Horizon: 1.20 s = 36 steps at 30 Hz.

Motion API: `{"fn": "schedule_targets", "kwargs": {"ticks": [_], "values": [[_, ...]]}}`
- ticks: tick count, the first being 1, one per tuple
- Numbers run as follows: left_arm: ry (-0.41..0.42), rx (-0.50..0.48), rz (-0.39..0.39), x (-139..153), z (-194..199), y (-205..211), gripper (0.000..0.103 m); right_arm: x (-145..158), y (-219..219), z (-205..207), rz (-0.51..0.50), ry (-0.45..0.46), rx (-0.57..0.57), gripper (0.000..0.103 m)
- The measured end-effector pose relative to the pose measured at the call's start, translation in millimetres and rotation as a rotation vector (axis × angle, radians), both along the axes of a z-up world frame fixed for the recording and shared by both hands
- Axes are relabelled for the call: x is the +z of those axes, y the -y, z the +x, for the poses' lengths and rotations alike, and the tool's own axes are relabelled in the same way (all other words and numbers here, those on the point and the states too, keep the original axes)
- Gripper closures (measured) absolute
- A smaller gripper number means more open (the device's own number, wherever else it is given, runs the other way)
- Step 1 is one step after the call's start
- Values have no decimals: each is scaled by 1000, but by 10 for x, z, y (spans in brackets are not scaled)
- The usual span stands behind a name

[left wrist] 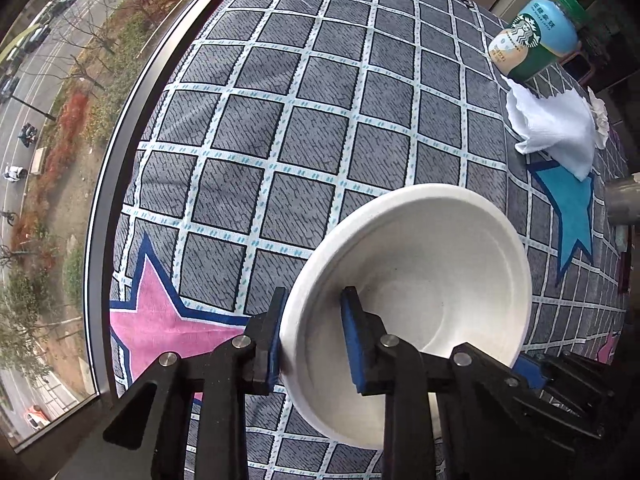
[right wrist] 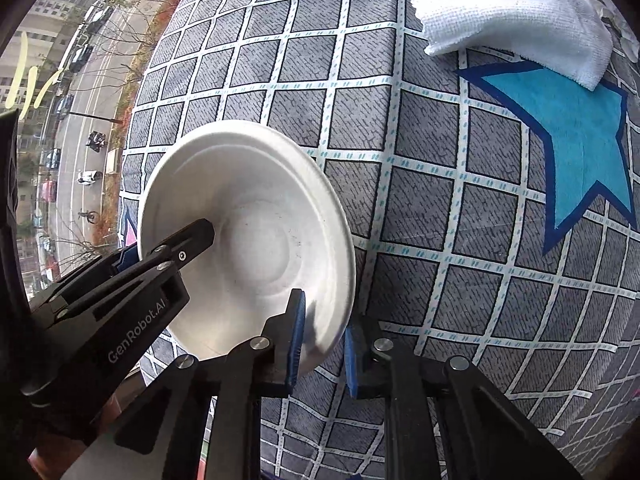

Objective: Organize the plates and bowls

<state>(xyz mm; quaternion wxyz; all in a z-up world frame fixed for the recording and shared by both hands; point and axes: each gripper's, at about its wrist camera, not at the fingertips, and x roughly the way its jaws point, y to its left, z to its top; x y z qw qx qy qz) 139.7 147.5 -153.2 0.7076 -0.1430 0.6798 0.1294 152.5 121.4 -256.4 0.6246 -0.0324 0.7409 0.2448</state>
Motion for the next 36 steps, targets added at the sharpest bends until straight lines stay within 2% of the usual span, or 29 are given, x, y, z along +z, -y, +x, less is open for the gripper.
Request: {"fn": "schedule_targets", "kwargs": {"ticks": [8,15,19,22,23,26,31,36], "values": [[-20,-137,-20,-41,-298,738,74,-20,636,-321,-68,-22,11,84],[-41,-218,-27,-87,-672,1326,74,-79,1216,-752,-112,-52,-12,83],[-48,-237,-26,-114,-737,1561,73,-170,1429,-967,-121,-95,-28,78],[-58,-216,-35,-130,-772,1675,72,-189,1482,-1007,-123,-103,-48,78],[-57,-211,-36,-119,-900,1728,73,-179,1502,-1016,-126,-98,-49,78],[-37,-208,-26,77,-1183,1637,72,-56,1637,-1041,-124,-65,-33,78],[-11,-202,-12,333,-1150,1617,73,68,1703,-1046,-106,-46,-34,78],[16,-200,-14,701,-1369,1655,73,263,1549,-1101,-105,-14,-30,78]]}}
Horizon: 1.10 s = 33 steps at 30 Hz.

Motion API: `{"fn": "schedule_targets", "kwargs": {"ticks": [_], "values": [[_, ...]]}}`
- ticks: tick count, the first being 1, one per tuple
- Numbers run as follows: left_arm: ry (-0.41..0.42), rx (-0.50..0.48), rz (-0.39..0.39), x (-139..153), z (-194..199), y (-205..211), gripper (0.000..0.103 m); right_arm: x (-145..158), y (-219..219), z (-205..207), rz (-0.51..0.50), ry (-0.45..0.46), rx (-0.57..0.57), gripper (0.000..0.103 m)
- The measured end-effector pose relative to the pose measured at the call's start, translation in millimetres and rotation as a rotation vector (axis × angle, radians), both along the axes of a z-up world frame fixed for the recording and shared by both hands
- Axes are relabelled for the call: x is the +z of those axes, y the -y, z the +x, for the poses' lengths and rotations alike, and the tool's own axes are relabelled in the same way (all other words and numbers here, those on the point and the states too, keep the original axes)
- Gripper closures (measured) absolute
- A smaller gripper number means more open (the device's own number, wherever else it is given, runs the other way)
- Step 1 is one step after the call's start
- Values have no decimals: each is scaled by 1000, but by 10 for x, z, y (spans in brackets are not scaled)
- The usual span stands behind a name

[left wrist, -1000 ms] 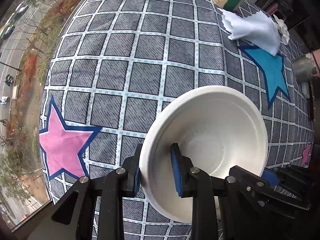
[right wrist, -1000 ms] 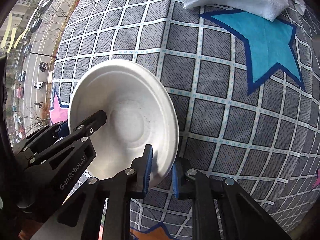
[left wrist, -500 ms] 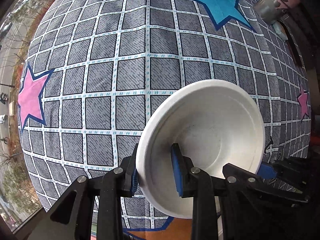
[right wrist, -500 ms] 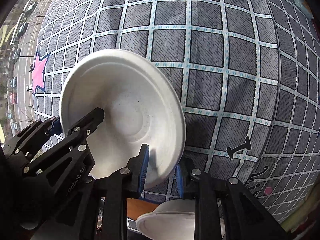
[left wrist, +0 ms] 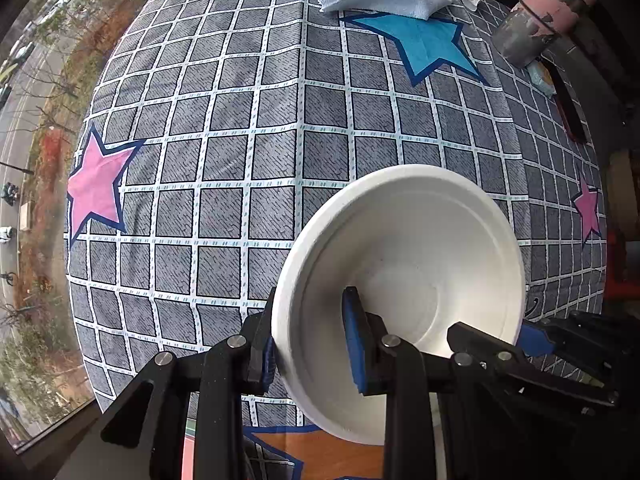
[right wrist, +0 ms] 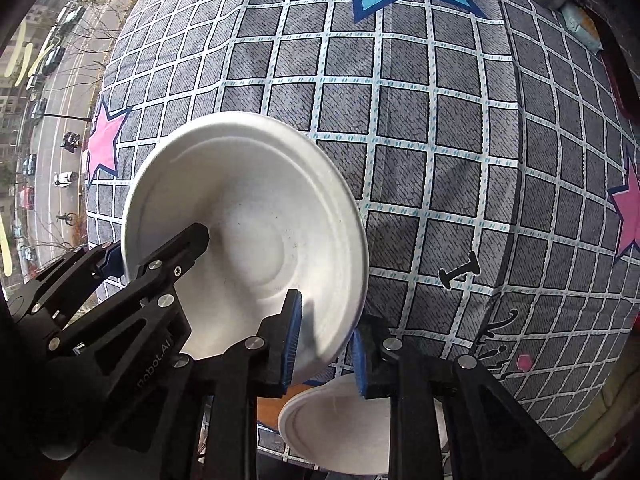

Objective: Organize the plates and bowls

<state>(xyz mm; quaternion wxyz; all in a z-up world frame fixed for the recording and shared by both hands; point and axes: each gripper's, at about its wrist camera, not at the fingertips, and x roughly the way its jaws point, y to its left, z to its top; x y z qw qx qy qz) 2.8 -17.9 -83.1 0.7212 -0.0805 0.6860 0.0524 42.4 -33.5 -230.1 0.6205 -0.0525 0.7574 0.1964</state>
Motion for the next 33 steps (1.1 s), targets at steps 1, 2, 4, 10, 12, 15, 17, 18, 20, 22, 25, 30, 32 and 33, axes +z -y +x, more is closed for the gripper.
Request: {"fn": "schedule_targets", "kwargs": {"ticks": [1,2,4,10,12,15,17,18,20,22,25,30,32,33], "values": [[4,-2,-1,39,-40,0,73,31,10,-36,-1,6,1,78],[9,-5,-3,114,-105,29,73,96,16,-87,-2,10,1,78],[18,-16,-5,169,-168,104,73,132,39,-109,-5,17,-2,78],[35,-66,-14,361,-341,242,73,261,189,-398,-7,26,-39,78],[36,-88,-20,336,-373,311,73,360,251,-433,-9,28,-55,78],[36,-126,-23,235,-298,206,73,413,340,-521,-18,34,-81,78],[35,-151,-25,229,-339,249,73,442,408,-597,-24,37,-101,78],[33,-162,-29,215,-347,268,72,486,496,-642,-26,40,-111,78],[30,-185,-38,210,-389,306,72,518,565,-725,-31,46,-132,78],[31,-215,-40,219,-454,354,72,550,638,-813,-34,52,-155,78],[40,-259,-43,236,-551,427,72,576,704,-941,-41,57,-189,78],[43,-302,-51,236,-692,518,72,649,792,-1083,-72,68,-227,78],[32,-302,-57,219,-732,540,73,658,788,-1112,-88,74,-218,78],[32,-303,-56,213,-745,549,72,662,802,-1123,-94,73,-212,78]]}}
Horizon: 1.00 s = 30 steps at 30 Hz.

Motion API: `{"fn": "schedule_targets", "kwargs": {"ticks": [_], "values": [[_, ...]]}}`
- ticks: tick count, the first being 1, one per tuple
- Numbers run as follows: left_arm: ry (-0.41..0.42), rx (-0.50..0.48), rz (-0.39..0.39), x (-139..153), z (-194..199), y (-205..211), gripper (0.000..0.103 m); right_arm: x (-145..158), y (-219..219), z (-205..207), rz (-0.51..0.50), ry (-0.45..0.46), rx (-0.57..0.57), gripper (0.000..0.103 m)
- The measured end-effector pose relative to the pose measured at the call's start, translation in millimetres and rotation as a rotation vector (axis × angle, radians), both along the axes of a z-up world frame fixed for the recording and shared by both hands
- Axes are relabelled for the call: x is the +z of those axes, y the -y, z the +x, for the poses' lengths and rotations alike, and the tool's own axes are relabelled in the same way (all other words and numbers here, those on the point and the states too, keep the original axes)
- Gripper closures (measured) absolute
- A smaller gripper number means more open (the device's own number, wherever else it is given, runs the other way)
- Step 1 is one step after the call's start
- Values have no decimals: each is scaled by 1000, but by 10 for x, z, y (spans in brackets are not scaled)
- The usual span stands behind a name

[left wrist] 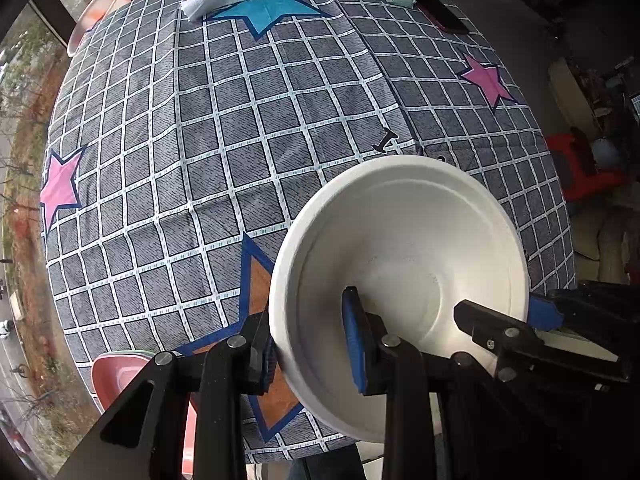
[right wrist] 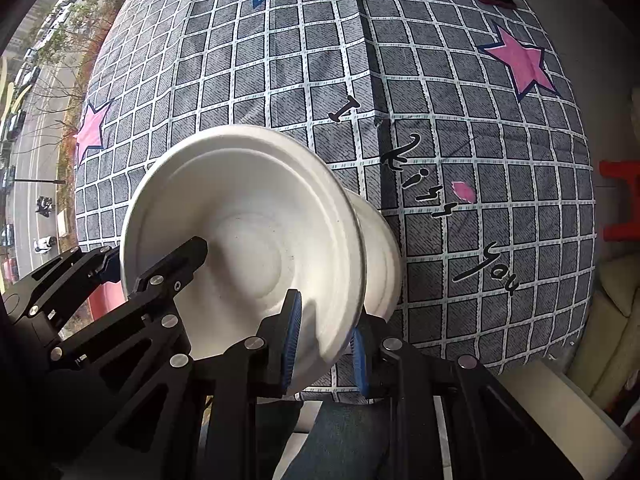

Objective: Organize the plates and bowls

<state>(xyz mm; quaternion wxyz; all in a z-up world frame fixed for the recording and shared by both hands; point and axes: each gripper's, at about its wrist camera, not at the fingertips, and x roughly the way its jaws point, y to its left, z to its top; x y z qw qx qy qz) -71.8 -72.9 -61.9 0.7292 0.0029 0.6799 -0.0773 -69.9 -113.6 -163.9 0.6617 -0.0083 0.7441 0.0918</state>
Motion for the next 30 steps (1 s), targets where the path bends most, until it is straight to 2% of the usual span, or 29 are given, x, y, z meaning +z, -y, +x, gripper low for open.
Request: {"fn": "schedule_targets", "kwargs": {"ticks": [3,10,13,15,16,17,18,19,20,22,24,30], "values": [[-2,7,7,-27,-23,37,73,-40,33,1,-5,-21,18,78],[-66,56,14,-203,-65,205,72,-237,162,18,-14,-70,87,78],[-83,71,41,-247,-90,245,59,-325,219,27,-11,-81,108,77],[-97,93,76,-261,-106,220,36,-359,251,42,-17,-83,119,77],[-96,103,87,-252,-116,194,35,-375,272,49,-18,-95,122,72],[-95,111,96,-244,-129,155,34,-386,296,56,-16,-111,120,53],[-101,117,97,-237,-140,112,25,-385,355,62,-20,-117,115,41],[-114,122,90,-231,-157,70,20,-364,422,74,-21,-109,111,23],[-119,128,79,-215,-179,25,19,-330,484,84,-7,-97,106,19],[-123,131,79,-181,-228,-38,19,-289,592,97,11,-98,92,19],[-128,114,74,-155,-278,-65,15,-286,701,99,4,-111,74,0],[-114,92,63,-30,-306,-146,0,-395,931,77,18,-163,6,0]]}}
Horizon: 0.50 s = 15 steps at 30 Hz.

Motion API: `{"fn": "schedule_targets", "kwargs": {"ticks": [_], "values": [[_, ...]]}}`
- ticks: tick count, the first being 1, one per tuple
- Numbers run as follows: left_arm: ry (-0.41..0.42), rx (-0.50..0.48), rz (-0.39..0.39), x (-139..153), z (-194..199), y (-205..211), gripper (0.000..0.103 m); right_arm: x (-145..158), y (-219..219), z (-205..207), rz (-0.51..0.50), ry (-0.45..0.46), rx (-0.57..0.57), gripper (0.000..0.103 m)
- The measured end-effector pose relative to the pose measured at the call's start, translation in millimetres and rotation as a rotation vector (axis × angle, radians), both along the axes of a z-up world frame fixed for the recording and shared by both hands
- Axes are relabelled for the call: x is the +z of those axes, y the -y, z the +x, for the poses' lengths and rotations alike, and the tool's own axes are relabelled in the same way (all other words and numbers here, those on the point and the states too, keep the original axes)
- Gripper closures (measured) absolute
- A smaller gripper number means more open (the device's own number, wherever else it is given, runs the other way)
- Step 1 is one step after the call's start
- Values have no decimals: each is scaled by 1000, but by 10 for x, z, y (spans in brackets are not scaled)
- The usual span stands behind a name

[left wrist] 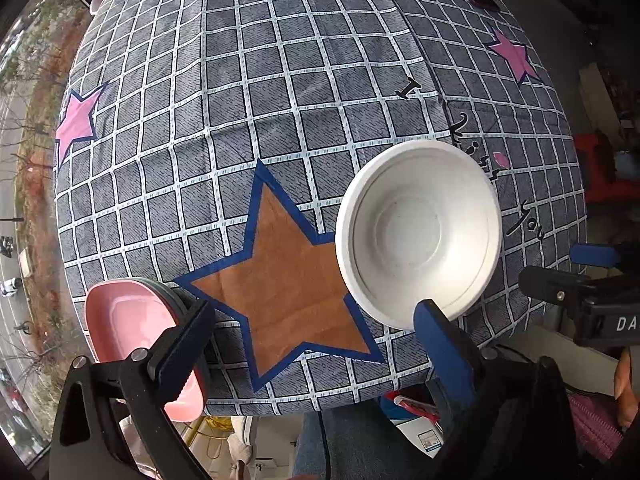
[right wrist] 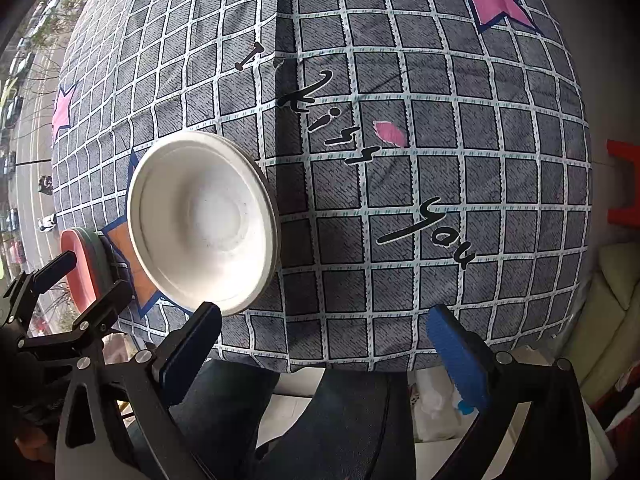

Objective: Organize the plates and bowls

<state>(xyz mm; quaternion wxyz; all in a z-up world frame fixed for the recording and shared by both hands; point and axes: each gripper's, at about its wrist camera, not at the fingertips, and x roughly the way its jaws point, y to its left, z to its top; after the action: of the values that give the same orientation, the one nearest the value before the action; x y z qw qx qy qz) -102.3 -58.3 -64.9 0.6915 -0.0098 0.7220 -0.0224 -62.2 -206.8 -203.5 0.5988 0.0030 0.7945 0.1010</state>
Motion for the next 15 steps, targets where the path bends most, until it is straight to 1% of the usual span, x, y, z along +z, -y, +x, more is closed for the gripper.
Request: {"fn": "schedule_targets", "kwargs": {"ticks": [4,9,15], "values": [[11,-21,3,96,67,-34,0,-2,26,36,-18,-5,-20,0],[13,-73,32,155,120,5,0,58,58,141,-11,-15,-42,0],[32,-70,60,204,208,40,0,155,119,268,-16,-19,-67,0]]}}
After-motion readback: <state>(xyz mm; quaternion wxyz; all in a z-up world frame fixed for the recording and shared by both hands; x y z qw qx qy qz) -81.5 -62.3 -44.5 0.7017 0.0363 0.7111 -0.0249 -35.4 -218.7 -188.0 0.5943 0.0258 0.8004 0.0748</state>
